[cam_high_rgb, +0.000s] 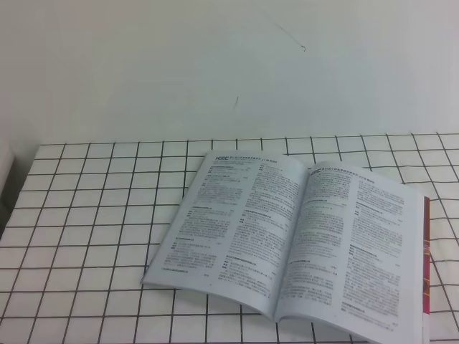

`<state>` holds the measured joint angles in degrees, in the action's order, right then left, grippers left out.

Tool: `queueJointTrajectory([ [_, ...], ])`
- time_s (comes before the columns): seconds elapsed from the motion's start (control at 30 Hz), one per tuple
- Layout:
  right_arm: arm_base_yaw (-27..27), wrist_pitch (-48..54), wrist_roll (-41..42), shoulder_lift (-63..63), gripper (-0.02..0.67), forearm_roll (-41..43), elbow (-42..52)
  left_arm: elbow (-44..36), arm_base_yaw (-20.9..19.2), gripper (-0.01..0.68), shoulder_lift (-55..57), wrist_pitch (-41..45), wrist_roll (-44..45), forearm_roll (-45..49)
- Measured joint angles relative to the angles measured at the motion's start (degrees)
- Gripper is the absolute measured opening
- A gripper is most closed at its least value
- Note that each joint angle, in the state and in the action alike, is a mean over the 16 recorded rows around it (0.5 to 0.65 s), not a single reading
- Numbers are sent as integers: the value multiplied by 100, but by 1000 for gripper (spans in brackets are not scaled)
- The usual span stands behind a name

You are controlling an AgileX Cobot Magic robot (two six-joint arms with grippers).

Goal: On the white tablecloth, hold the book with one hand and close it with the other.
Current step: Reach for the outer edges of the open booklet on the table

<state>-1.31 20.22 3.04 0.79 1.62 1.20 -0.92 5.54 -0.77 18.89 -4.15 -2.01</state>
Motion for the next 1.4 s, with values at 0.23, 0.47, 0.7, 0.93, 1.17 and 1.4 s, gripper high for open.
queueJointTrajectory([
  [0.23, 0, -95, -2, 0, -3, -3, 7, -8, 0, -3, 0, -125, 19, 74],
  [0.47, 0, -1044, -6, 0, -3, -9, 28, -25, 0, -4, 0, -1205, 22, 96],
  [0.7, 0, -2999, -19, 0, -3, -14, 48, -39, 0, -4, 0, -3383, 10, 107],
  [0.93, 0, -4679, -21, 0, -3, -38, 48, -39, 0, -4, 0, -5335, -3, 110],
  [1.17, 0, -5184, 14, 0, -3, -93, 31, -18, 0, -4, 0, -5855, 17, 110],
  [1.4, 0, -4434, 133, -10, -3, -144, -411, 488, 0, -4, 32, -4560, 47, 125],
])
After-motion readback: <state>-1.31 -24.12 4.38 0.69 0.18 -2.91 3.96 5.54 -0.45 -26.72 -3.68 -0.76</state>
